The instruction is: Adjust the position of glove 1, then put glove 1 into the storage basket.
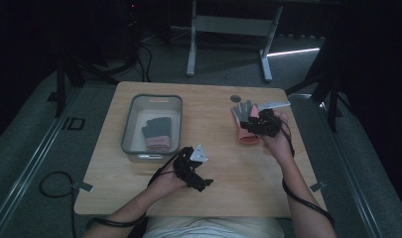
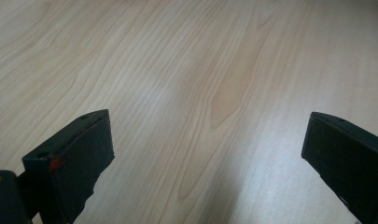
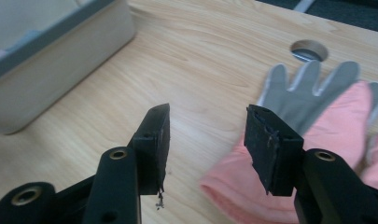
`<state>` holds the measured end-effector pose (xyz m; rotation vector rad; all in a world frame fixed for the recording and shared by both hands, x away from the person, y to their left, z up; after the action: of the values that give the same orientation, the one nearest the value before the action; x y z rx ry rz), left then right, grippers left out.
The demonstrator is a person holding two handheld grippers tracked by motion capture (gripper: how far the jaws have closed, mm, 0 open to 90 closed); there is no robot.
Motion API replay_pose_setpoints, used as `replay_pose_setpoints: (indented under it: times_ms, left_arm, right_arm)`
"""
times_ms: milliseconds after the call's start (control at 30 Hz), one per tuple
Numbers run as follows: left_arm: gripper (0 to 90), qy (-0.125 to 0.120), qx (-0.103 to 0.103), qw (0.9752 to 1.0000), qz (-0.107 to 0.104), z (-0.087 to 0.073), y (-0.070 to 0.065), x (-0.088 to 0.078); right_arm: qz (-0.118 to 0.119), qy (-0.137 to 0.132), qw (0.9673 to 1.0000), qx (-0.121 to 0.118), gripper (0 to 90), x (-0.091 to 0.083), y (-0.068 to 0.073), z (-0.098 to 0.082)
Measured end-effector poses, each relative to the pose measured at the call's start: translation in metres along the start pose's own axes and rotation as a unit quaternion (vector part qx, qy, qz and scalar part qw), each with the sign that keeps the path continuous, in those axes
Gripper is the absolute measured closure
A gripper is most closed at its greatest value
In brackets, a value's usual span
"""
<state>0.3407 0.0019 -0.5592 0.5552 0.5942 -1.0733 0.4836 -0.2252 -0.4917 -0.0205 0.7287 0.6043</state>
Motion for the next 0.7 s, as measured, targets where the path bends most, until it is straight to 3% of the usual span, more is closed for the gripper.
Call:
replay_pose_setpoints:
  times_ms: [133, 267, 333, 433, 533, 700]
  left_arm:
    - [1.8, 0.007, 0.000, 0.9996, 0.026, -0.010, -0.009, 0.006]
    - [1.8, 0.003, -0.009, 0.9983, 0.057, -0.021, -0.016, 0.013]
    - [1.8, 0.001, -0.014, 0.9986, 0.050, -0.024, -0.019, 0.014]
    - [1.8, 0.000, -0.003, 0.9982, 0.060, -0.025, -0.022, 0.014]
    - [1.8, -0.004, -0.010, 0.9982, 0.059, -0.025, -0.022, 0.014]
    - [1.9, -0.010, -0.024, 0.9978, 0.061, -0.028, -0.021, 0.015]
  right_arm:
    - [-0.005, -0.005, 0.9999, 0.013, 51.2, 0.003, -0.010, 0.000]
    - [-0.035, 0.006, 0.9994, 0.002, 56.4, 0.009, -0.018, 0.001]
    - [-0.040, 0.013, 0.9991, 0.012, 59.9, 0.012, -0.024, 0.004]
    - [-0.064, 0.017, 0.9978, 0.008, 64.3, 0.015, -0.031, 0.010]
    - [-0.077, 0.026, 0.9966, 0.012, 64.9, 0.021, -0.039, 0.015]
    - [-0.080, 0.043, 0.9958, 0.008, 64.7, 0.039, -0.049, 0.022]
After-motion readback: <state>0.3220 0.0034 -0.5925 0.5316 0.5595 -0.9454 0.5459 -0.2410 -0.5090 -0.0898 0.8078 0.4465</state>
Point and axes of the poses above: each handheld gripper's, and its own axes: x roughly forward along the jaws, z roughly out of its top, y roughly to its left, the point moved 5 cm from there along x, roughly forward along the jaws, and after that the axes turned 9 degrees about x, right-handed, at the moved point
